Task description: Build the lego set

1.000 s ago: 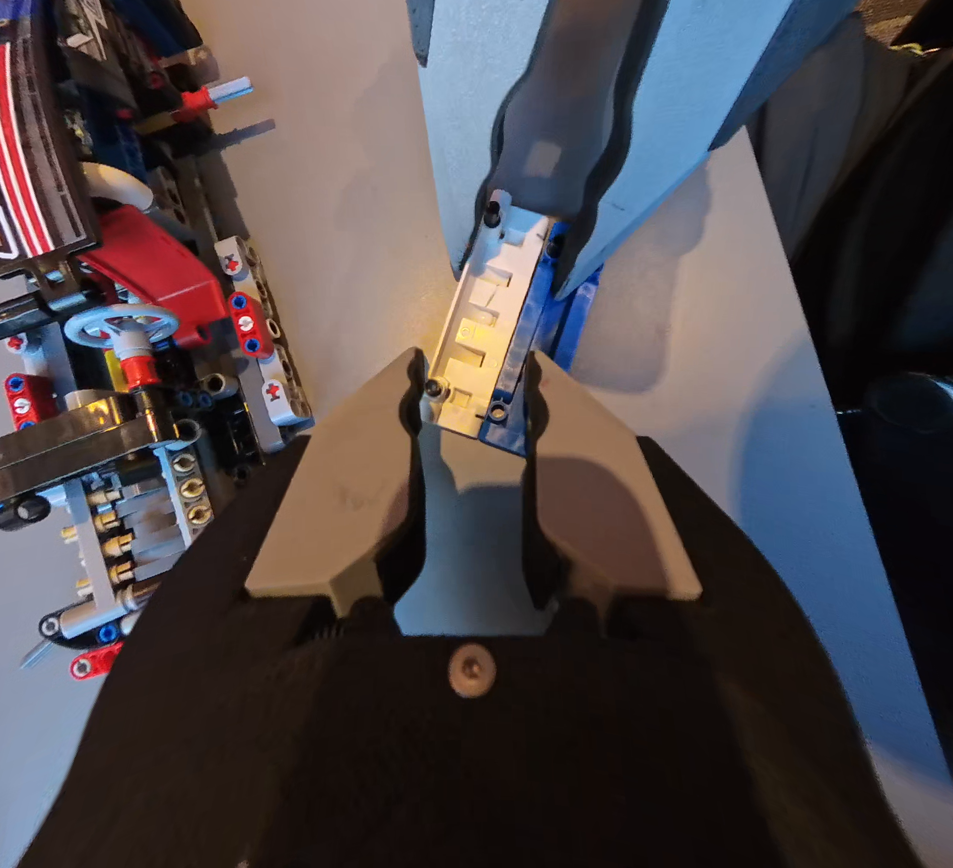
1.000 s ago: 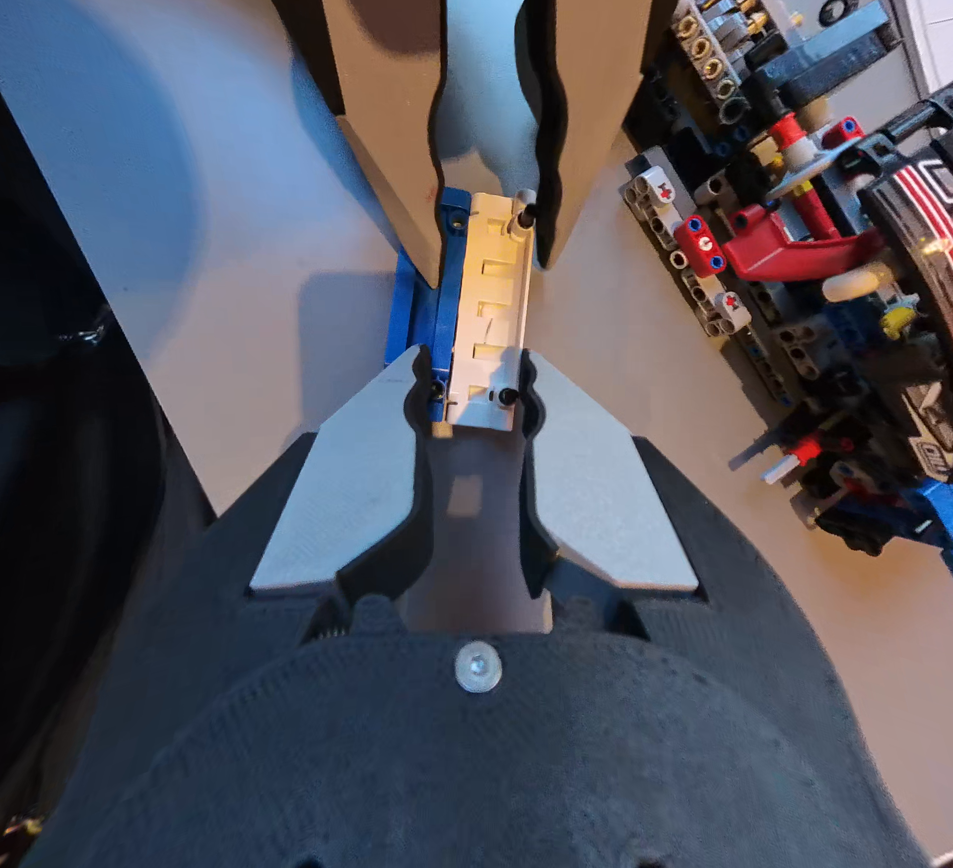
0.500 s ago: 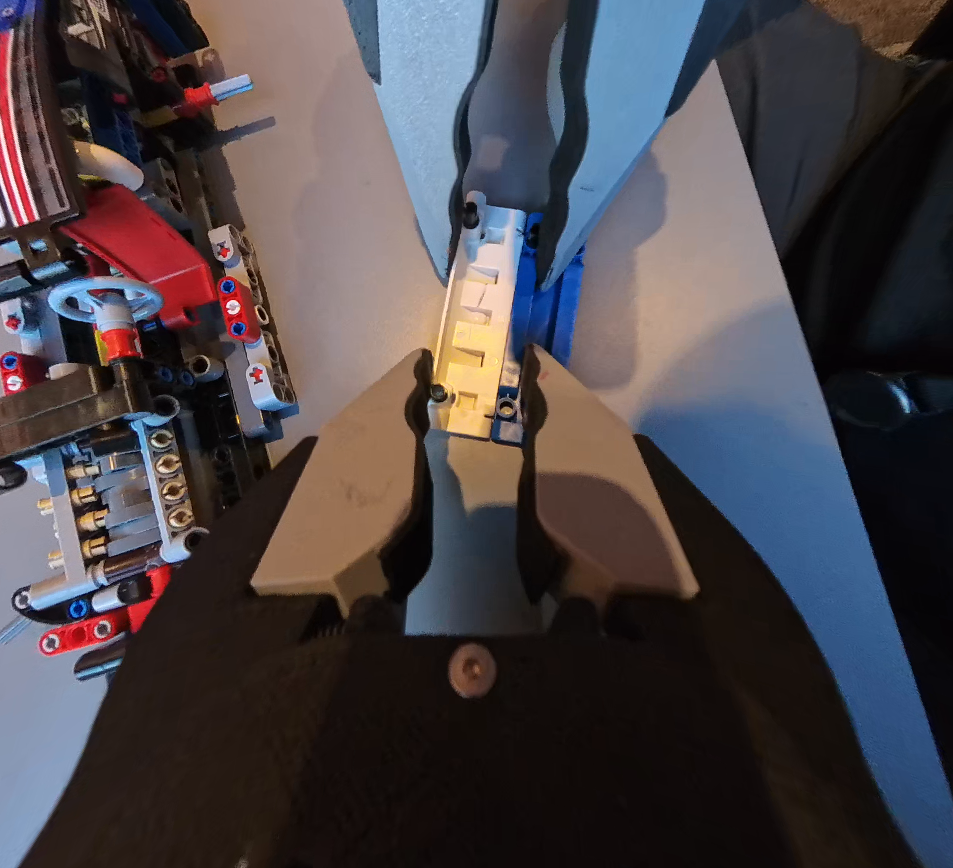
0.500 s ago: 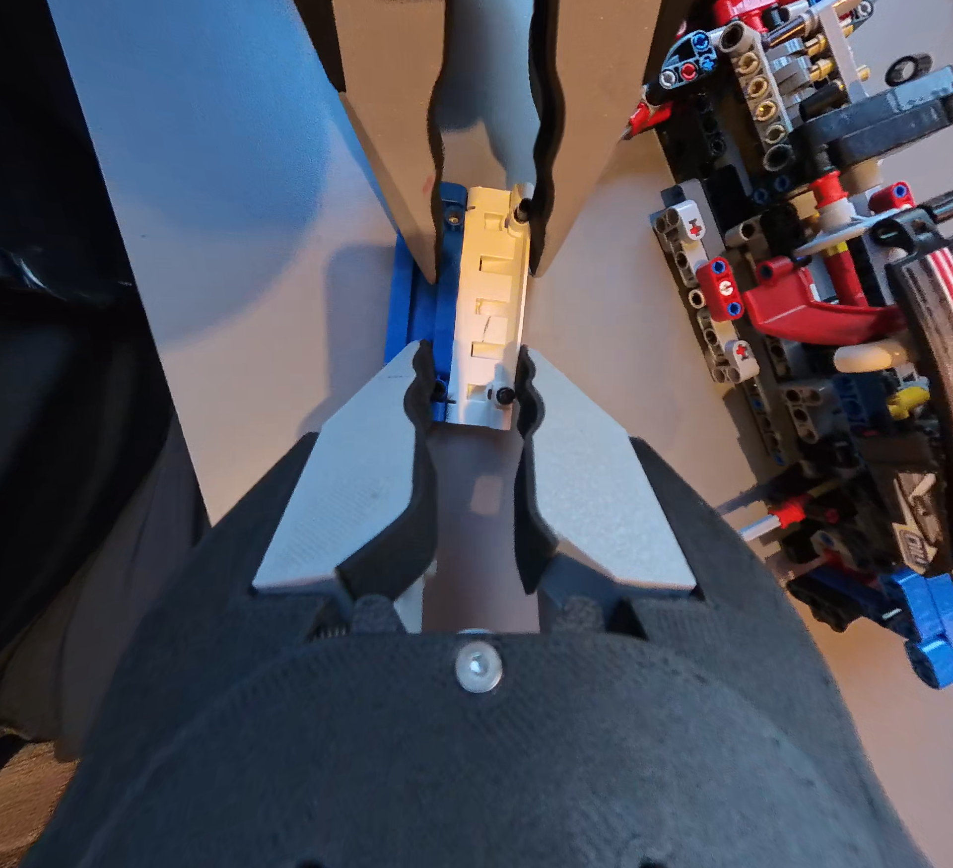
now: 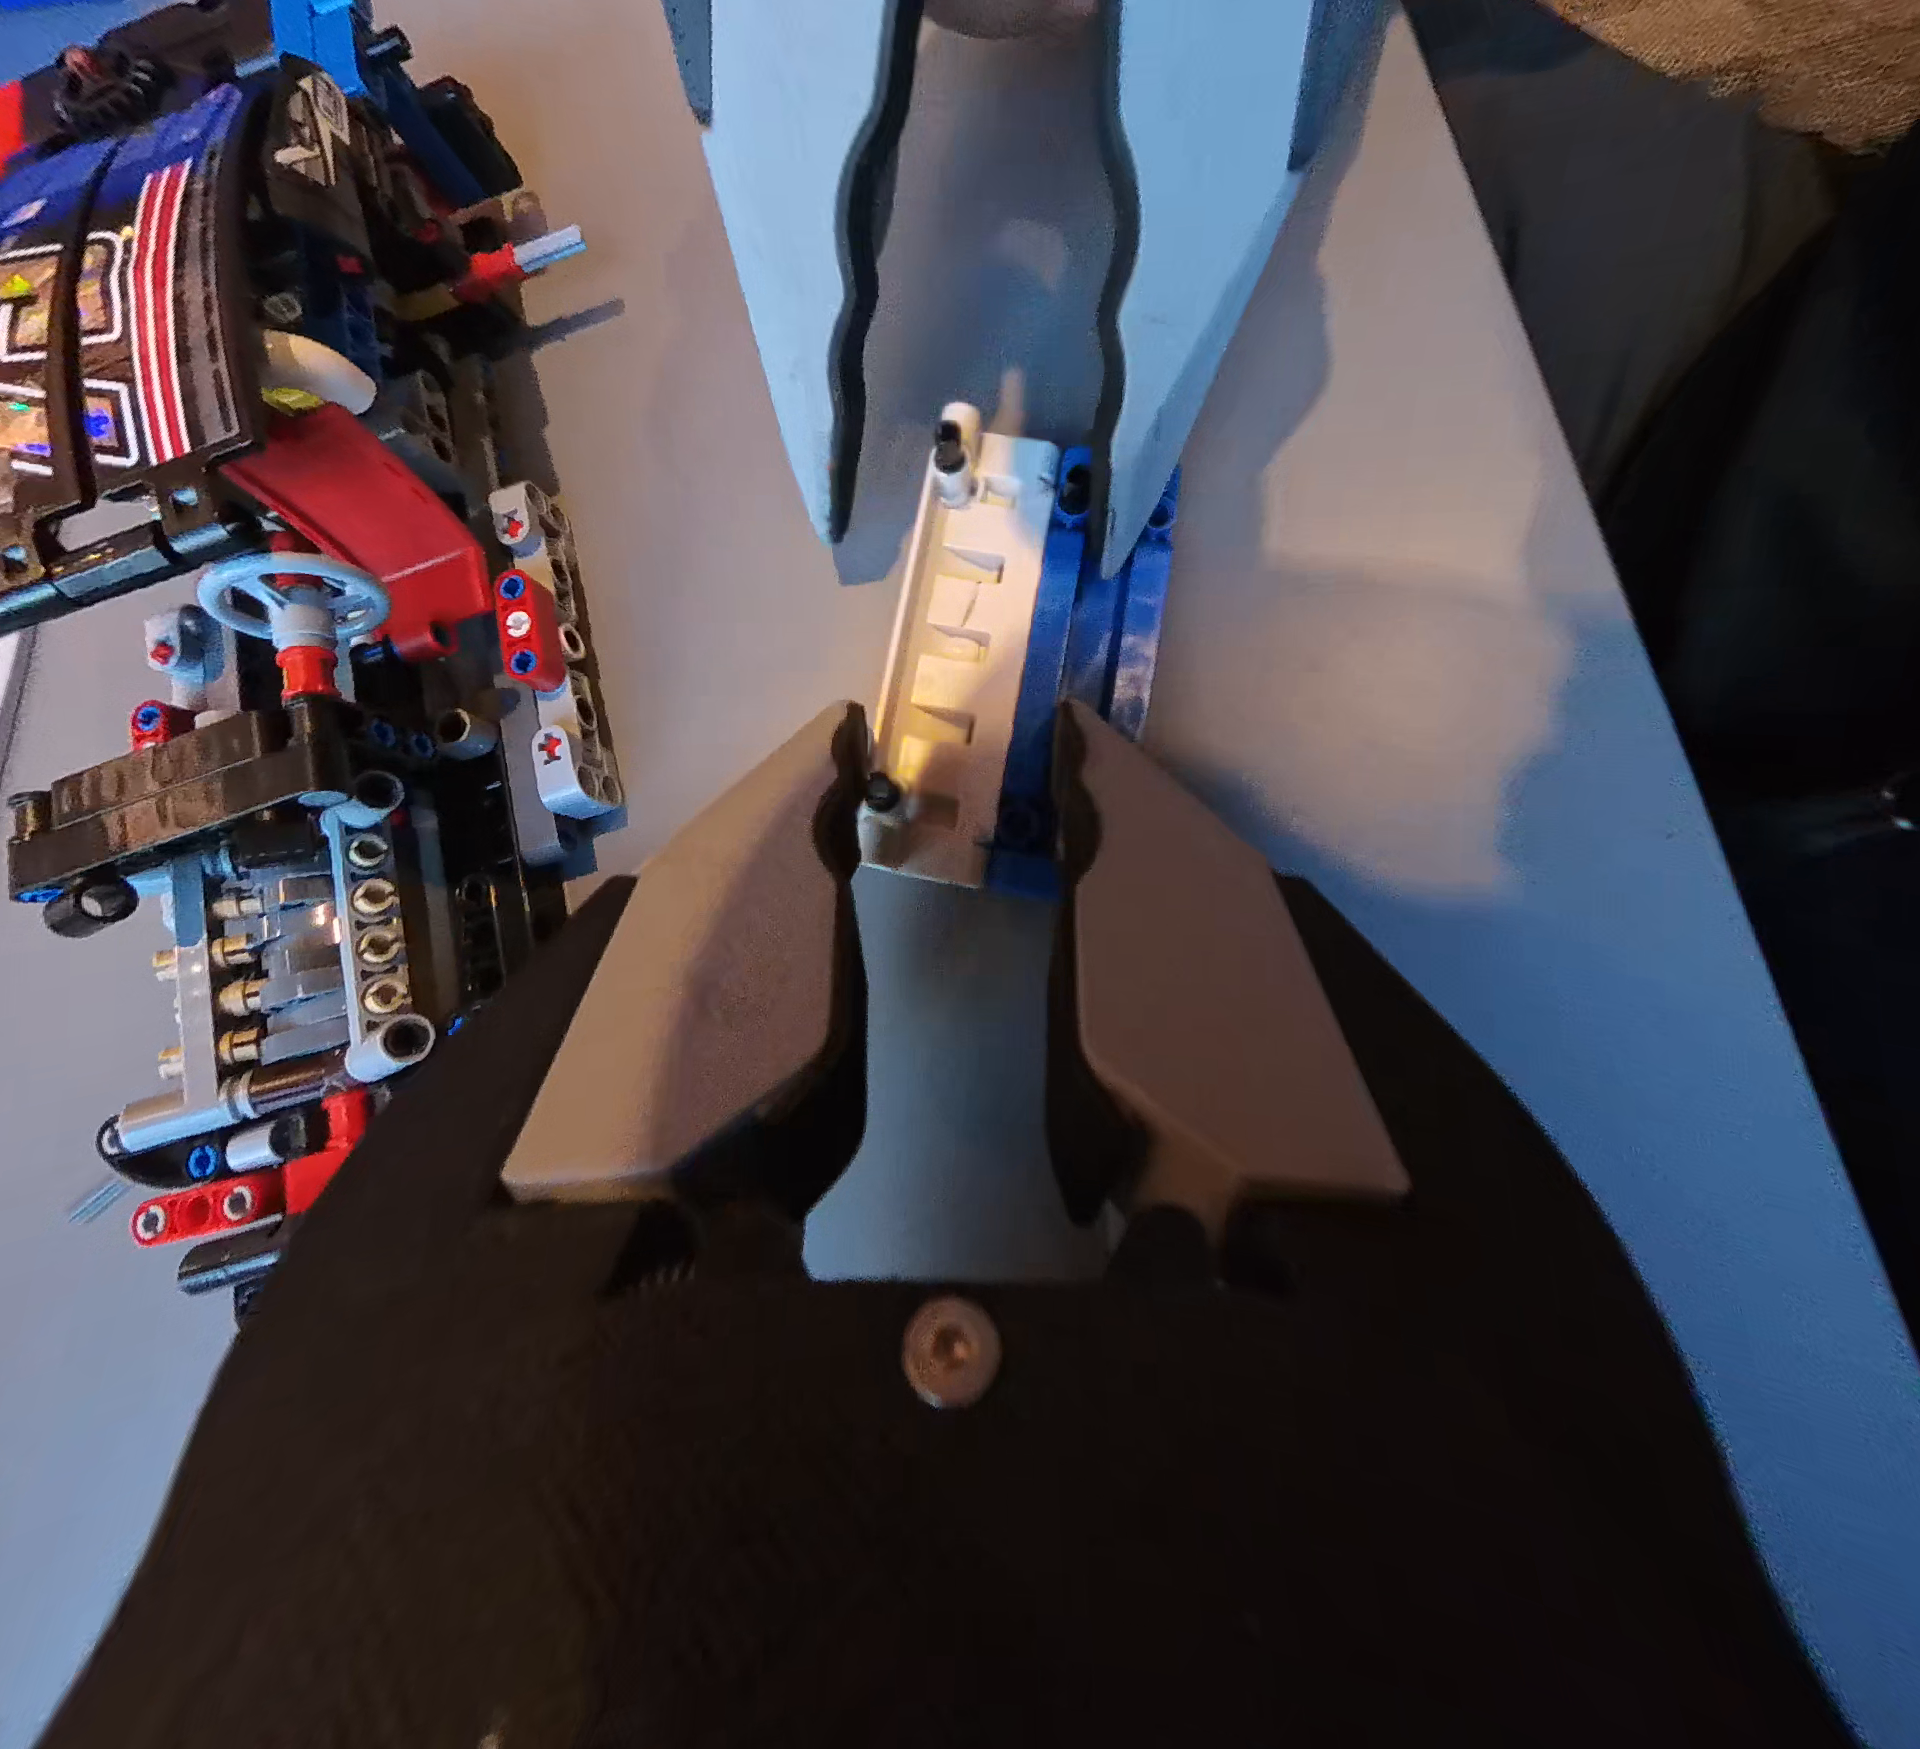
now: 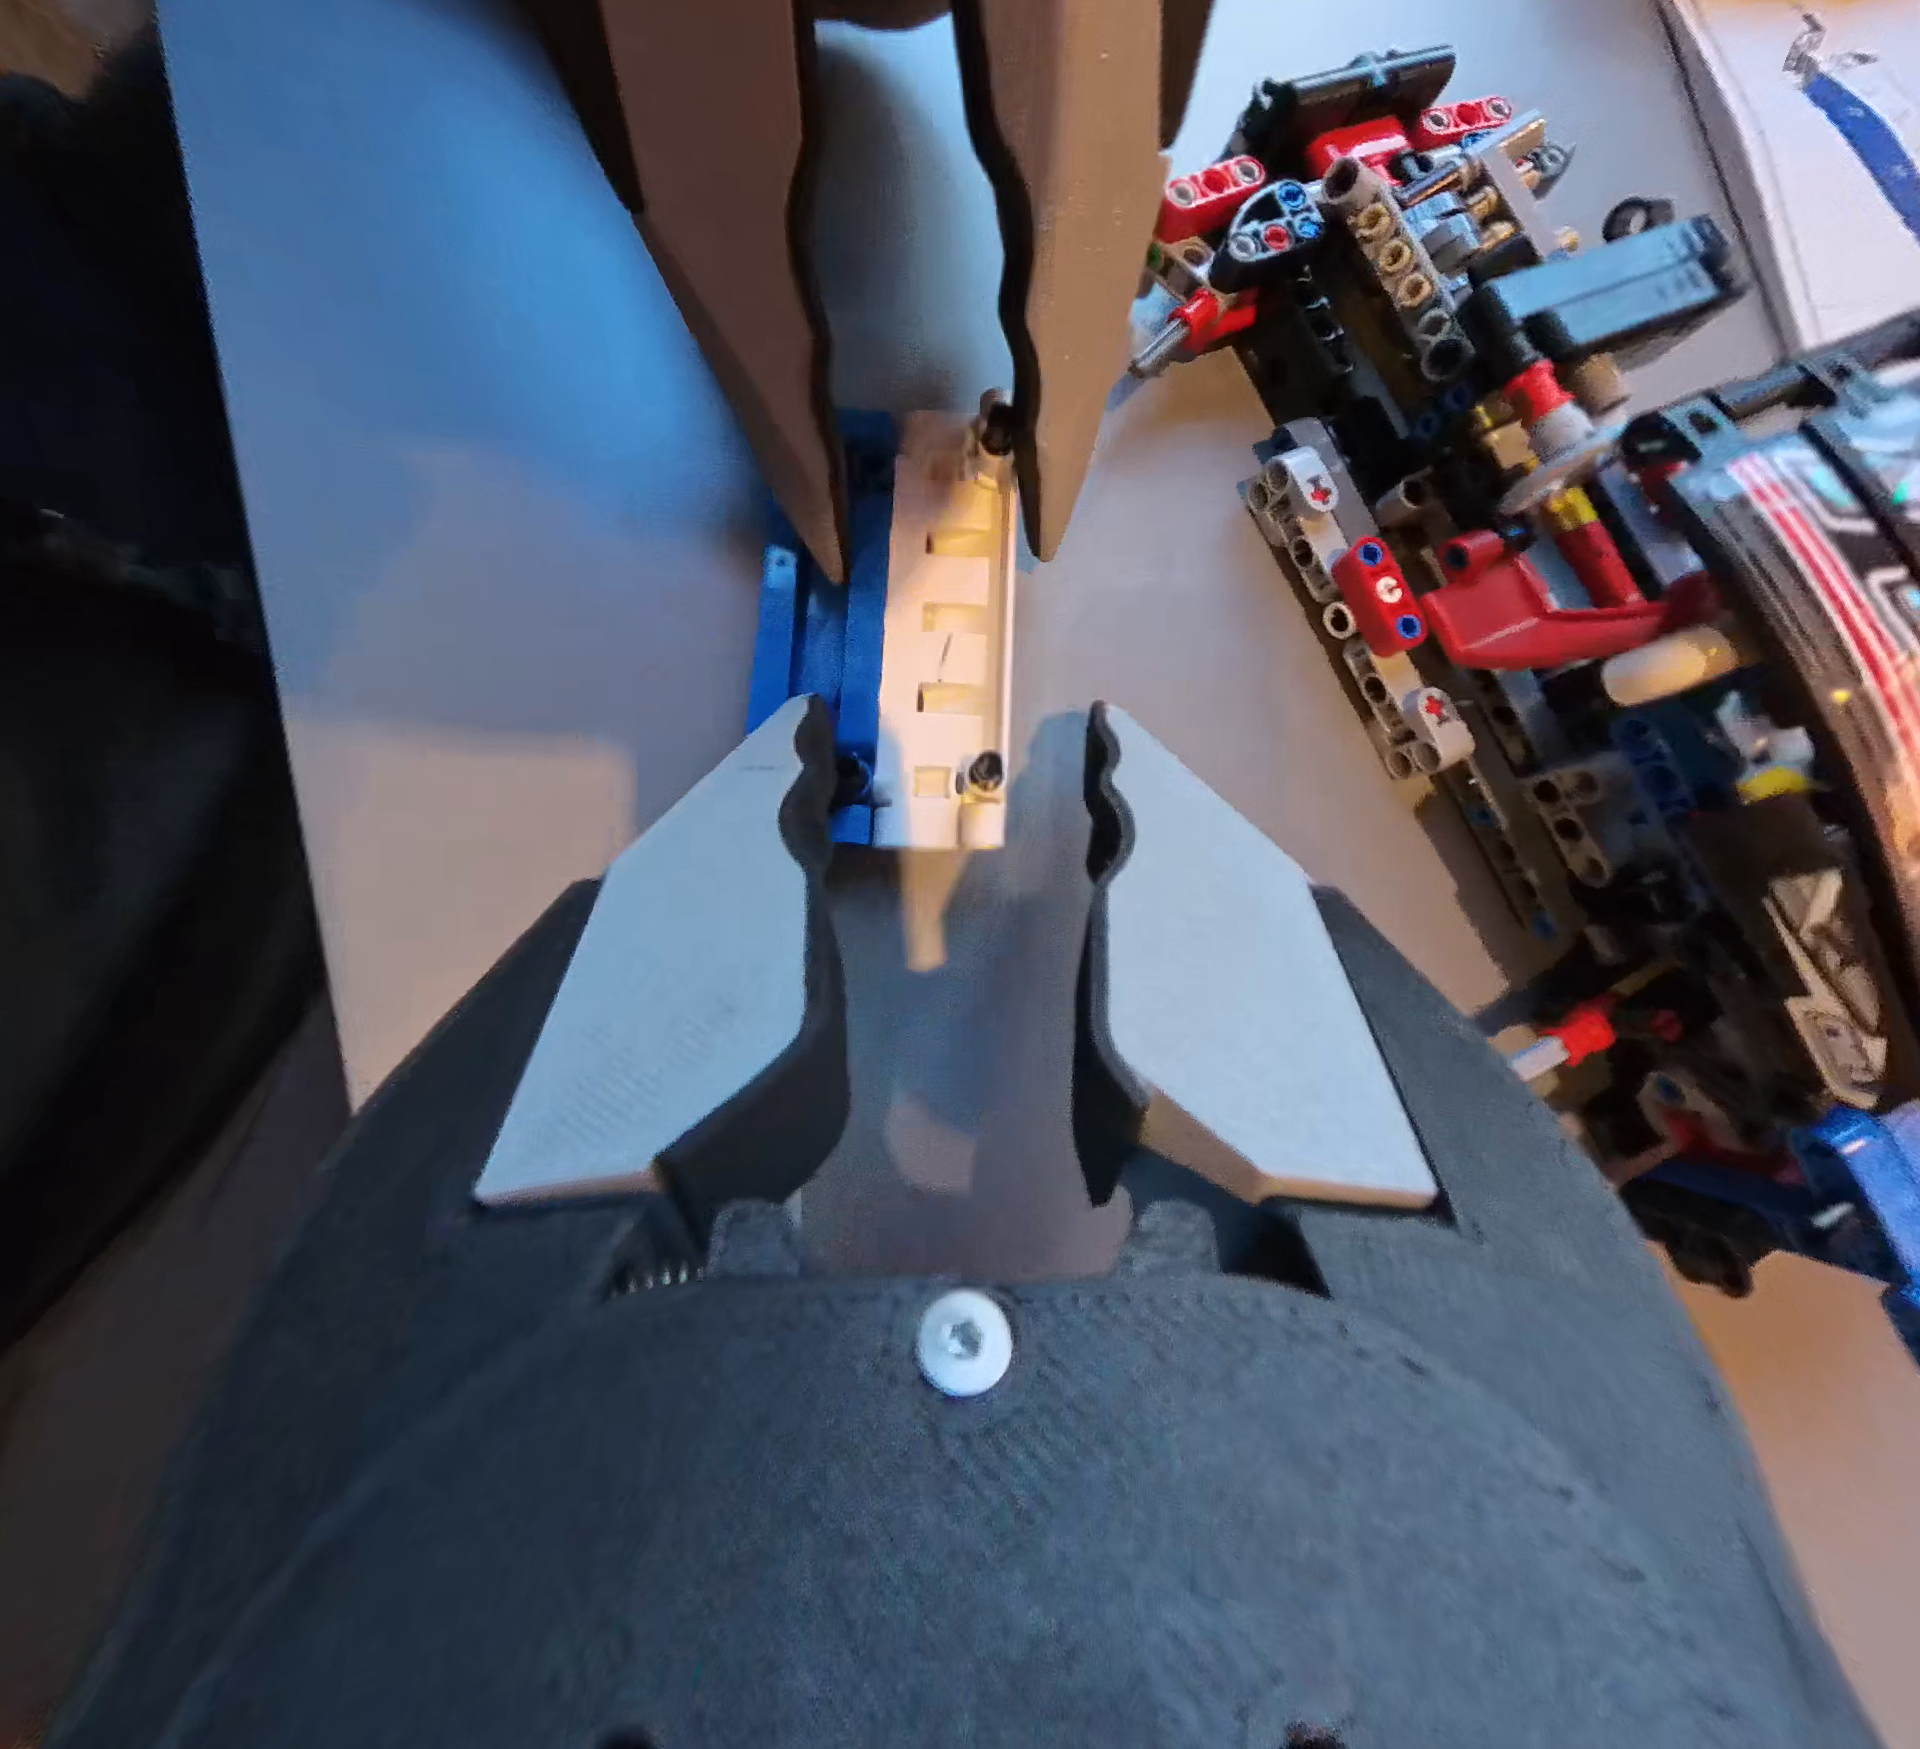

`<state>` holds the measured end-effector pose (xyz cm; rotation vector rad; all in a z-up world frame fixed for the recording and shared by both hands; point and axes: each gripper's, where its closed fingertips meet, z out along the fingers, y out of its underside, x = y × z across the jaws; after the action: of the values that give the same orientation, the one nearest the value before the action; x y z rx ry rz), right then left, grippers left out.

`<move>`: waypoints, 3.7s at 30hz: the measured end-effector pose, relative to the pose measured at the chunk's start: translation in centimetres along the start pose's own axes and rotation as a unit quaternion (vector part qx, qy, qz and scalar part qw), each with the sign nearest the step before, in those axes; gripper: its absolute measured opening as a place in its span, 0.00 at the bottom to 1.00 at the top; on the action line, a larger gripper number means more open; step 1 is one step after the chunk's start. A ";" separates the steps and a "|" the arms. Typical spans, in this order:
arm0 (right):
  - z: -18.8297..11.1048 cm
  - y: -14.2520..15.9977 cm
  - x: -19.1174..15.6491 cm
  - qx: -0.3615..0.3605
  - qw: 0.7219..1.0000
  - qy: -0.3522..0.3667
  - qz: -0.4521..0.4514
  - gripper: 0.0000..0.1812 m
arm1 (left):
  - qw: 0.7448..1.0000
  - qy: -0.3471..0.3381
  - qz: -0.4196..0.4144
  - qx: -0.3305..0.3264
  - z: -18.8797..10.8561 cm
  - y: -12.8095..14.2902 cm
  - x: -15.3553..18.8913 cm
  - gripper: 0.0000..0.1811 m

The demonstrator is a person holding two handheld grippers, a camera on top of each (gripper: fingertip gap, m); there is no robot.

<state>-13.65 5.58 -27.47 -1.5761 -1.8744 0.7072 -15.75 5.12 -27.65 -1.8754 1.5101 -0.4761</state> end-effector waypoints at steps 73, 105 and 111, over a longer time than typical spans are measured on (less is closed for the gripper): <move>-6.9 -2.3 8.6 0.242 0.960 0.134 0.052 0.22 | 0.981 -0.133 -0.121 0.071 -4.2 1.7 -3.2 0.10; -7.1 -2.1 9.5 0.235 0.956 0.170 0.044 0.18 | 0.980 -0.151 -0.121 0.053 -3.7 1.9 -3.7 0.10; -7.1 -2.0 9.6 0.232 0.955 0.177 0.043 0.17 | 0.978 -0.157 -0.128 0.049 -3.8 2.1 -4.1 0.10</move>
<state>-11.11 14.97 -20.23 -1.3723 -1.2728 0.7755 -20.81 7.81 -25.93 -1.9679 1.0293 -0.3433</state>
